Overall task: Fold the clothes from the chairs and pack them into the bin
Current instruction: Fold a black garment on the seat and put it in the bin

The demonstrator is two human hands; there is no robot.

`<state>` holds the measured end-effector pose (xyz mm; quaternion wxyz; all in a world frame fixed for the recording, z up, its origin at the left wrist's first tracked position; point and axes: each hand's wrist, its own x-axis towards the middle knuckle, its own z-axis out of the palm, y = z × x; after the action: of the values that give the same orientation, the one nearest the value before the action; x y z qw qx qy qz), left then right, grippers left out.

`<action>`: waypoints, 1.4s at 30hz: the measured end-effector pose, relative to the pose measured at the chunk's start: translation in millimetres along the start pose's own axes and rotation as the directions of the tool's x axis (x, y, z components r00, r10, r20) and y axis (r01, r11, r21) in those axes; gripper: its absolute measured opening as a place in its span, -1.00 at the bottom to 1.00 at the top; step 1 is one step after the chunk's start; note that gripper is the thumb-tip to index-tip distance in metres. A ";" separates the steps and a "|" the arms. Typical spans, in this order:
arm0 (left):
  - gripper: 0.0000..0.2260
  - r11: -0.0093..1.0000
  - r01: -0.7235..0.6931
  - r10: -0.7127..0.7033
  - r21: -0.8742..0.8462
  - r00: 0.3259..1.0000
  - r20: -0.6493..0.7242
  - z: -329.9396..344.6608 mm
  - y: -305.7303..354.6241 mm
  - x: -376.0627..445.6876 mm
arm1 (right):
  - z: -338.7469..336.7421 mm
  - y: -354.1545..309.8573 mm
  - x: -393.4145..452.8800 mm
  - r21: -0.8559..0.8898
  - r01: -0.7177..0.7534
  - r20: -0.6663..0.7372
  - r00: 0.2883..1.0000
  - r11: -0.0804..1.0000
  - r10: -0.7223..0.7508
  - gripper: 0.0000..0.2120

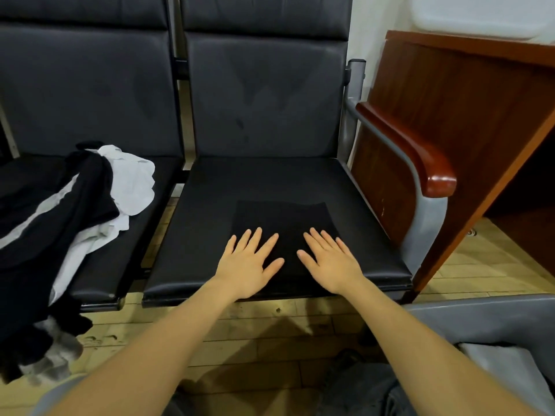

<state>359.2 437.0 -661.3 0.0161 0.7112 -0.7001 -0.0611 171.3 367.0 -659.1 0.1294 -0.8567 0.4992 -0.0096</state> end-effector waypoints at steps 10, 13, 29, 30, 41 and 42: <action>-0.52 0.994 0.062 -0.060 -0.089 0.998 0.023 -8.5 -13.7 34.4 | -11.3 17.3 36.8 0.001 -0.066 -0.072 0.995 0.998 0.066 -0.48; -0.50 0.996 0.034 -0.032 -0.079 0.999 0.021 -13.6 -16.8 35.5 | -12.1 18.4 37.9 0.003 -0.041 -0.002 0.999 0.999 0.041 -0.45; -0.58 0.902 0.323 -0.394 -0.286 0.887 -0.240 -12.0 -19.3 62.1 | -26.2 26.3 56.8 0.298 -0.218 -0.187 0.941 0.929 0.281 -0.51; -0.58 0.900 0.291 -0.378 -0.326 0.892 -0.248 -10.3 -18.7 63.5 | -27.2 23.7 58.5 0.335 -0.205 -0.180 0.944 0.920 0.276 -0.48; -0.70 0.820 -0.123 -0.208 -0.559 0.845 -0.492 -34.3 -9.3 32.3 | -42.1 15.4 33.8 0.542 0.097 -0.320 0.942 0.835 0.098 -0.65; -0.69 0.815 -0.139 -0.205 -0.563 0.839 -0.504 -38.6 -5.7 26.5 | -46.6 13.1 27.5 0.527 0.126 -0.365 0.926 0.841 0.091 -0.66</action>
<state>369.4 408.2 -625.3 0.4276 0.6719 -0.6010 -0.0675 167.1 327.4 -620.1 0.2677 -0.7716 0.4833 -0.3153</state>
